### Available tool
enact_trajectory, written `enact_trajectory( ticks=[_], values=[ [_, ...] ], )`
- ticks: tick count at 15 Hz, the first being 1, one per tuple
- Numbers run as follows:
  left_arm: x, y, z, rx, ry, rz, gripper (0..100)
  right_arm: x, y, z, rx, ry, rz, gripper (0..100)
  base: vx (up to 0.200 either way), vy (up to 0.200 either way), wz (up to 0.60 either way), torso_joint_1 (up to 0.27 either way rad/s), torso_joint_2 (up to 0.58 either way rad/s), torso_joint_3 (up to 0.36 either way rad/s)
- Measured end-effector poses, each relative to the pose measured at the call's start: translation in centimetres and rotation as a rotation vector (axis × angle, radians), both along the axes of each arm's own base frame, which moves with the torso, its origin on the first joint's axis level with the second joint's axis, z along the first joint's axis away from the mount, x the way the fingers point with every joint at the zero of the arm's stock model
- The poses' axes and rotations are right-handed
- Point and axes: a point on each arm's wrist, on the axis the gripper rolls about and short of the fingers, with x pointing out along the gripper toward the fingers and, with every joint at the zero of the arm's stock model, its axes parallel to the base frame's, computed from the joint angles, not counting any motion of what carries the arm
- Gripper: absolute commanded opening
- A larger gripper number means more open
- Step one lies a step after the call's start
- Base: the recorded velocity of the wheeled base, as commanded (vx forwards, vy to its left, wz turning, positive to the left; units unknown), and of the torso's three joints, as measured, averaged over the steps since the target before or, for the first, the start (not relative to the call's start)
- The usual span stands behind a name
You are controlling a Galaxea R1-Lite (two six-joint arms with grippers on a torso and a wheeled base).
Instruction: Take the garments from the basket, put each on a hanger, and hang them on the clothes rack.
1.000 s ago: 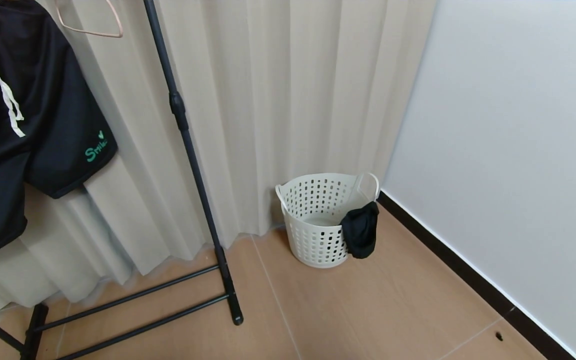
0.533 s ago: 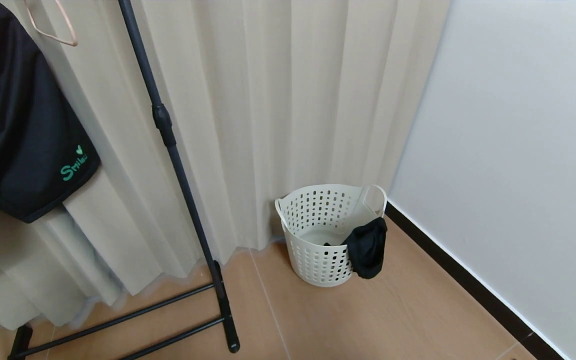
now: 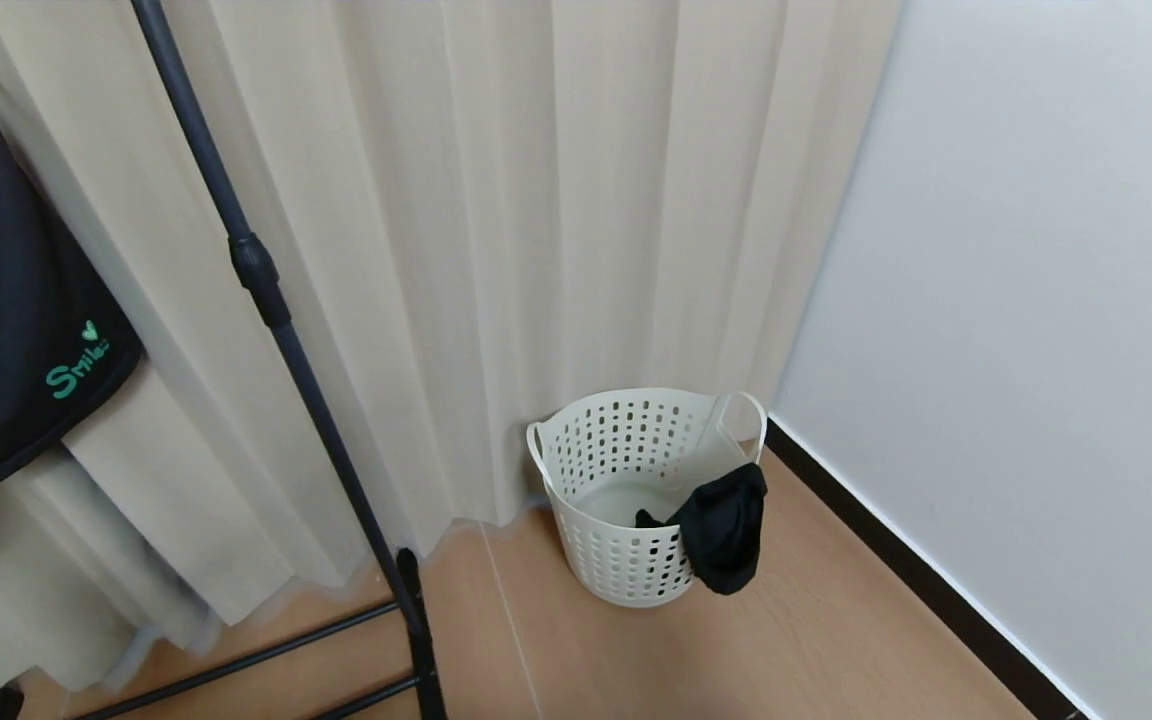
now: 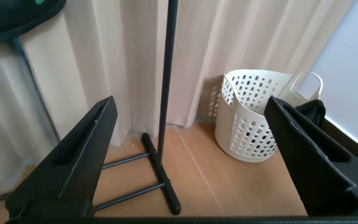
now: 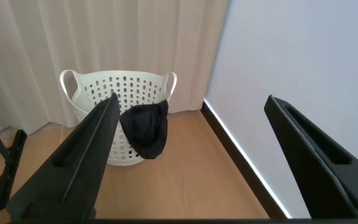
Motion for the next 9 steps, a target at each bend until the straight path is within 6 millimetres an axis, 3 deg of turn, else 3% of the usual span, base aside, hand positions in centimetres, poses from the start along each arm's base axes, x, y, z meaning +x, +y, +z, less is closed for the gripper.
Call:
enact_trajectory(
  ticks=[9],
  values=[
    [0.0,0.01,0.0,0.002,0.0,0.001,100,-0.01,0.0,0.06,0.0,-0.006,0.0,100,0.0,0.0,0.0,0.001,0.0,-0.019]
  ],
)
